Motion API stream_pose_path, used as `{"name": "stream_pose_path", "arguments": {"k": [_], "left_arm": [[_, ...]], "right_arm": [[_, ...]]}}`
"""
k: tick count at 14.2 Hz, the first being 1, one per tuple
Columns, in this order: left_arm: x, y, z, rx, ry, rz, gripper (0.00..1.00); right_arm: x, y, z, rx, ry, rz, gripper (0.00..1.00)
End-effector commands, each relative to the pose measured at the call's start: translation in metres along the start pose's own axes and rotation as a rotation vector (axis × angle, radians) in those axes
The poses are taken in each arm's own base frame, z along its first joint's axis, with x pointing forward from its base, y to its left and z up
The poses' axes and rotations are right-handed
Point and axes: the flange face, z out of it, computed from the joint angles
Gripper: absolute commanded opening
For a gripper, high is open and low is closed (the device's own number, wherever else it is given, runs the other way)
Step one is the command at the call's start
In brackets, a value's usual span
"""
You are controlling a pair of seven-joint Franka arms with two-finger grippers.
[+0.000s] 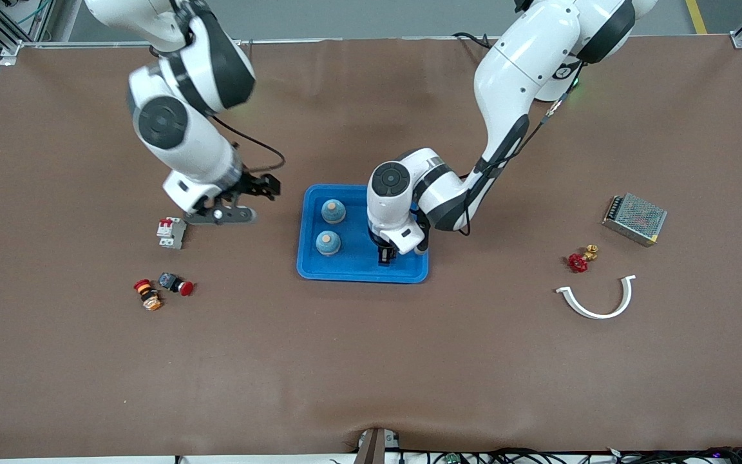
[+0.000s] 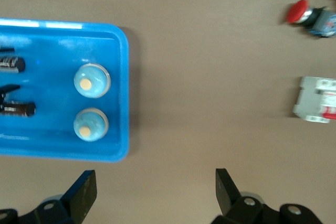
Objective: Place electrolytic capacitor and blue bell in tray
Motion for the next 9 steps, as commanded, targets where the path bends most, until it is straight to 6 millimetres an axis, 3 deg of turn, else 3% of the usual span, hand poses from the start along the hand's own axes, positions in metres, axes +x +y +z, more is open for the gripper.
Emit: {"name": "stream_pose_path", "arguments": {"k": [1,3,5,7,9], "left_arm": [[0.002,0.007,-0.014,-0.004,0.023,0.010,1.00],[0.008,0.010,-0.020,0.013,0.047,0.010,1.00],[0.011,0.016,-0.031,0.018,0.057,0.009,1.00],[0.016,0.021,-0.036,0.035,0.064,0.030,1.00],[0.021,0.026,-0.040,0.033,0.066,0.053,1.00]], "right_arm": [[-0.019,0.065,-0.039,0.008,0.018,-0.060,1.00],[-0.016,0.136,-0.068,0.019,0.051,-0.116,1.00],[-0.008,0.202,-0.083,0.028,0.086,-0.122,1.00],[0.004,0.240,-0.106,0.024,0.133,-0.069,1.00],[0.027,0.256,-0.132,-0.018,0.179,-0.052,1.00]]}}
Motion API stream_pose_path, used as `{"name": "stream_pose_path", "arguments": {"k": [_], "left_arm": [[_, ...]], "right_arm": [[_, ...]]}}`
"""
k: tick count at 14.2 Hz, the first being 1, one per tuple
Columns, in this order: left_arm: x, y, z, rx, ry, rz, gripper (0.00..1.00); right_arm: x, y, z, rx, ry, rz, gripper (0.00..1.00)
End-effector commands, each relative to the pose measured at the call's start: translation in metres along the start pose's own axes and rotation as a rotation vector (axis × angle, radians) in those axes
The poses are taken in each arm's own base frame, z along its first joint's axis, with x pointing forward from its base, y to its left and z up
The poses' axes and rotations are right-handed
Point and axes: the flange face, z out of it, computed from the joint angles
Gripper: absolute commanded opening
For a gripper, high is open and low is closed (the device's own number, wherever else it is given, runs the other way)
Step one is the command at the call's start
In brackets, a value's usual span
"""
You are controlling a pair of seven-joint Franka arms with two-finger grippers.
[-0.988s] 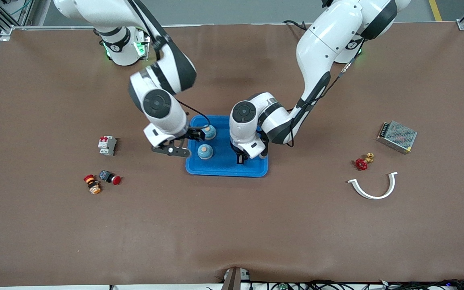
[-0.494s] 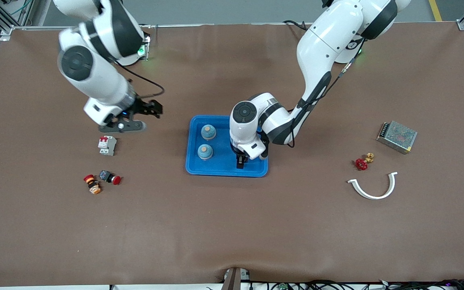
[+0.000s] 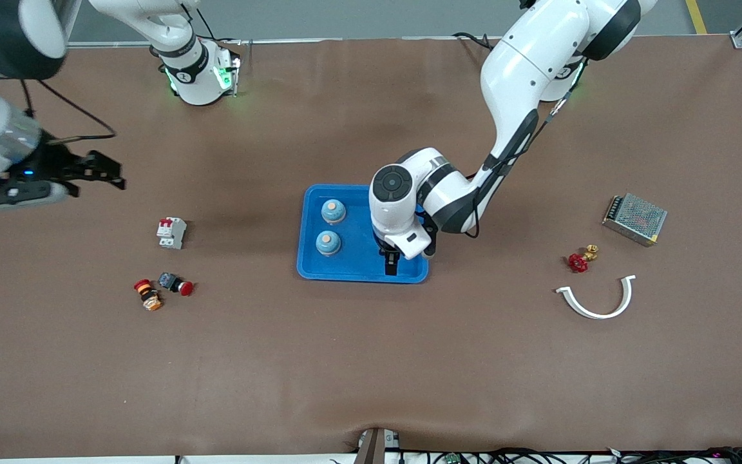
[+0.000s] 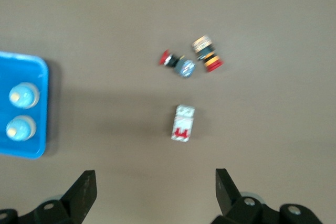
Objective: Place electrolytic capacitor and blue bell in tray
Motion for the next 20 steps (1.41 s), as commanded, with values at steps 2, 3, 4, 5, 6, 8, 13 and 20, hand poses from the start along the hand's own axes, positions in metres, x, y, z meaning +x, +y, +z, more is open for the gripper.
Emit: {"name": "stream_pose_path", "arguments": {"k": [2,3,4,5,6,8,13,20], "left_arm": [[0.016,0.013,-0.023,-0.006,-0.004,0.097,1.00],[0.019,0.017,-0.032,-0.017,-0.007,0.124,1.00],[0.020,0.017,-0.032,-0.017,-0.004,0.153,1.00],[0.022,0.017,-0.032,-0.011,0.003,0.189,1.00],[0.024,0.017,-0.031,-0.003,0.010,0.224,1.00],[0.038,0.027,-0.044,-0.010,0.007,0.278,1.00],[0.070,0.043,-0.050,0.006,0.023,0.366,1.00],[0.104,0.059,-0.069,-0.005,0.042,0.445,1.00]], "right_arm": [[0.050,0.005,-0.042,-0.123,0.015,-0.020,1.00],[0.060,0.010,-0.046,-0.136,0.023,-0.010,1.00],[0.064,0.010,-0.048,-0.137,0.029,-0.008,1.00],[0.064,0.009,-0.046,-0.133,0.024,-0.007,1.00],[0.062,0.007,-0.040,-0.123,0.007,-0.009,1.00],[0.058,0.006,-0.038,-0.121,-0.006,-0.010,1.00],[0.041,0.003,-0.040,-0.103,-0.007,0.044,1.00],[0.023,0.000,-0.038,-0.088,-0.007,0.071,1.00]]}}
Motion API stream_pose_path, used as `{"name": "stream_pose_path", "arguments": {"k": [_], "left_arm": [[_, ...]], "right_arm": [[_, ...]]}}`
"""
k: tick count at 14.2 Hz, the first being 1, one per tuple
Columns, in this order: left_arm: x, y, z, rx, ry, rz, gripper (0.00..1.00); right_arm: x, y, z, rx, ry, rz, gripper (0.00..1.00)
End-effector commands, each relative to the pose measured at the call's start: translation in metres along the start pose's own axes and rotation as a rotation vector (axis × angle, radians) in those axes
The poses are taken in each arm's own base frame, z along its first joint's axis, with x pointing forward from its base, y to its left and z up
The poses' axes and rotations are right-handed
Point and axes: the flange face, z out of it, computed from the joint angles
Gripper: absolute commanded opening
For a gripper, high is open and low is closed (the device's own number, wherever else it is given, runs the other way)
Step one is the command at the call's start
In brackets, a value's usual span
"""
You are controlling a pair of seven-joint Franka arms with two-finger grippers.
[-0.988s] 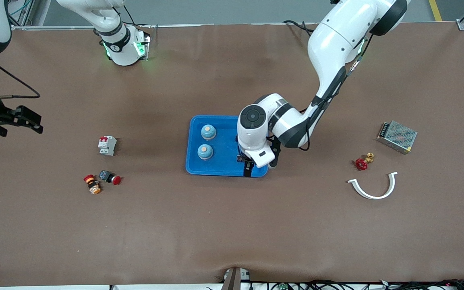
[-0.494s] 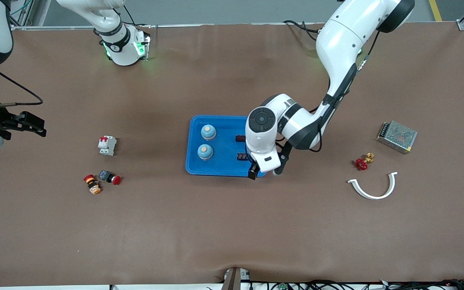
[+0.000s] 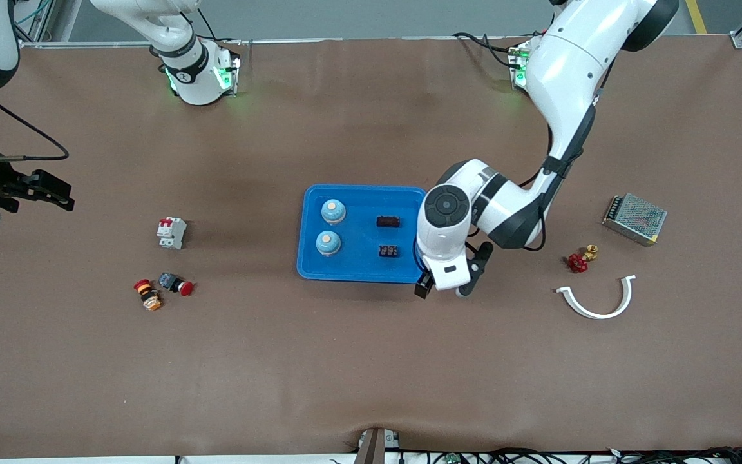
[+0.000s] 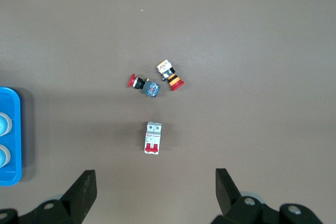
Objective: Place electrolytic capacitor and blue bell in tray
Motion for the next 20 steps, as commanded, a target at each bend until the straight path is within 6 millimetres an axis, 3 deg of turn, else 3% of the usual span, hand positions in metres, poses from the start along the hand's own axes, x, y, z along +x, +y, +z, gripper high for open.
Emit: {"name": "stream_pose_path", "arguments": {"k": [1,2,4,7,10,13,20], "left_arm": [[0.011,-0.007,-0.023,0.020,0.018,0.066,1.00],[0.022,-0.006,-0.031,0.016,0.021,0.130,1.00],[0.064,-0.007,-0.043,0.011,0.023,0.228,1.00],[0.090,-0.012,-0.061,0.030,0.033,0.372,1.00],[0.113,-0.015,-0.063,0.039,0.035,0.463,1.00],[0.138,-0.024,-0.083,0.057,0.037,0.577,1.00],[0.237,-0.052,-0.121,0.032,0.026,0.755,1.00]], "right_arm": [[-0.018,-0.003,-0.001,0.039,0.006,0.025,1.00],[-0.019,0.000,-0.001,0.051,0.005,0.036,1.00],[-0.020,0.006,0.000,0.053,0.002,0.047,1.00],[-0.022,0.005,0.000,0.052,0.000,0.047,1.00],[-0.025,0.003,-0.002,0.053,0.002,0.044,1.00],[-0.025,0.000,-0.004,0.051,0.007,0.092,1.00],[-0.018,0.001,-0.014,0.034,0.052,0.082,1.00]]}}
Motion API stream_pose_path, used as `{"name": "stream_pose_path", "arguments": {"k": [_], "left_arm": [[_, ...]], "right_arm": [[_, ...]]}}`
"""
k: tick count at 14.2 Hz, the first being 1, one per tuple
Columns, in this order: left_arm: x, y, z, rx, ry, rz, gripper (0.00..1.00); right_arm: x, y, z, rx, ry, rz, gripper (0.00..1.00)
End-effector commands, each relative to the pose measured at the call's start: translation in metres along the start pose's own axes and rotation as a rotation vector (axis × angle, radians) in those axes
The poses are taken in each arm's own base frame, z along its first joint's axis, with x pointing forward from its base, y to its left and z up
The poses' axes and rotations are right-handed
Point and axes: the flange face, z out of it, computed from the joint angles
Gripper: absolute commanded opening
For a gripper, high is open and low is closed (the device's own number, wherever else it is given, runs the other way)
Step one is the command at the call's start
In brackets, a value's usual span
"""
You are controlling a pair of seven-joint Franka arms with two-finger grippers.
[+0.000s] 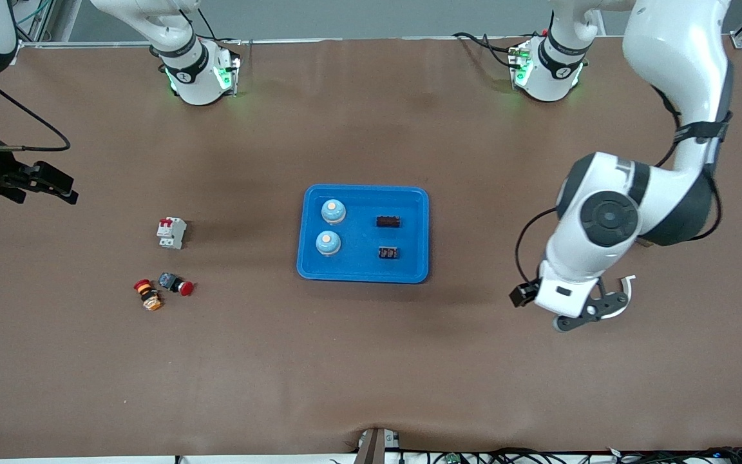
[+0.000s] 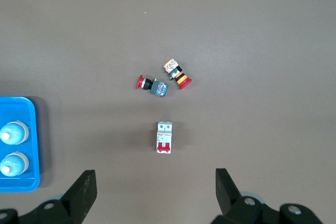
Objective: Place electrolytic capacitor and blue bell in tray
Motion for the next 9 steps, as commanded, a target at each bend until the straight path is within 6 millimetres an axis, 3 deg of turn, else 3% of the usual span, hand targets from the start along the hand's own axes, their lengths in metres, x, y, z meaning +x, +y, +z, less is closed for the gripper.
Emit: {"name": "stream_pose_path", "arguments": {"k": [1,3,9], "left_arm": [[0.011,-0.034,-0.013,-0.005,-0.012,0.074,1.00],[0.025,-0.059,-0.014,-0.002,-0.010,0.102,1.00],[0.047,-0.102,-0.005,0.007,-0.019,0.168,1.00]], "right_arm": [[-0.003,0.003,-0.010,-0.007,0.022,0.013,1.00],[-0.004,0.010,-0.011,-0.006,0.018,0.021,1.00],[-0.005,0.015,-0.018,-0.009,-0.007,0.030,1.00]]}}
